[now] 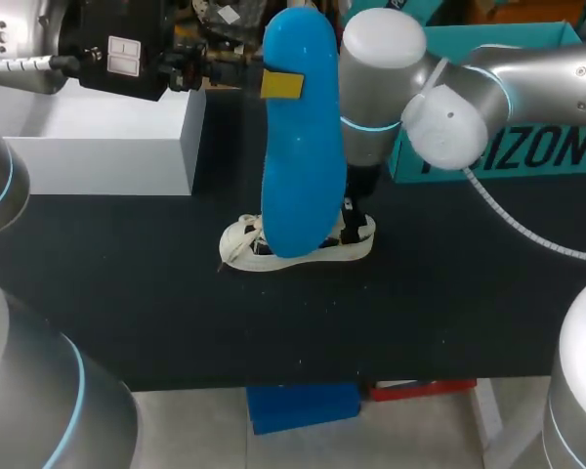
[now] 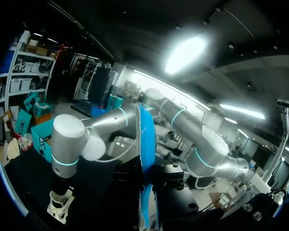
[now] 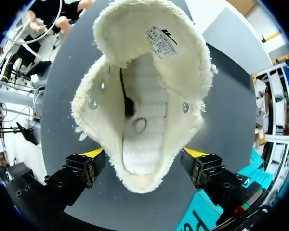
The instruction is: Take the shoe out of the shoebox, open the shoe tongue, remove and reinsert the insole, then place the shoe into the shoebox
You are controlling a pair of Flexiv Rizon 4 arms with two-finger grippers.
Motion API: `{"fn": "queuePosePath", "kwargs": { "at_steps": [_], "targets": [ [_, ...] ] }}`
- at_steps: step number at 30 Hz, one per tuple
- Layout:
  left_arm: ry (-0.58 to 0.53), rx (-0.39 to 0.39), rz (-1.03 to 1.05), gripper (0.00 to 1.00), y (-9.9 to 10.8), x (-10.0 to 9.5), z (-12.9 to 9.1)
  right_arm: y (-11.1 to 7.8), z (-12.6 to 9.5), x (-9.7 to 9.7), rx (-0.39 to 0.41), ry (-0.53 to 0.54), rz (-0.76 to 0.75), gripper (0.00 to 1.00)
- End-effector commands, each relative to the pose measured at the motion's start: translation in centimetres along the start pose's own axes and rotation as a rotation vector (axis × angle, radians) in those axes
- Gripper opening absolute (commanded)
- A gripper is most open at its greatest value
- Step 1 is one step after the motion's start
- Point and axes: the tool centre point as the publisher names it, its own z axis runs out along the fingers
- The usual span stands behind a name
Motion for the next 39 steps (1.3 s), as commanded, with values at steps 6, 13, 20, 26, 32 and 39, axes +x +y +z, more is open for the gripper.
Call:
{"fn": "queuePosePath", "kwargs": {
  "at_steps": [6, 13, 20, 26, 32, 39],
  "targets": [
    [-0.002, -0.004, -0.002, 0.00, -0.1, 0.0, 0.1, 0.4, 0.5, 0.0, 0.058, 0.014, 0.002, 1.00],
    [-0.002, -0.004, -0.002, 0.00, -0.1, 0.0, 0.1, 0.4, 0.6, 0.1, 0.052, 0.021, 0.004, 1.00],
    [-0.002, -0.004, -0.002, 0.00, -0.1, 0.0, 0.1, 0.0, 0.4, 0.3, 0.019, 0.023, -0.002, 1.00],
    [-0.002, -0.004, -0.002, 0.00, -0.1, 0.0, 0.1, -0.3, 0.3, 0.1, -0.143, 0.069, -0.027, 1.00],
    [-0.002, -0.004, -0.002, 0.00, -0.1, 0.0, 0.1, -0.5, 0.2, 0.0, -0.334, 0.103, -0.034, 1.00],
    [-0.002, -0.004, -0.002, 0.00, -0.1, 0.0, 0.1, -0.8, 0.3, 0.0, -0.493, 0.085, -0.014, 1.00]
  ]
}}
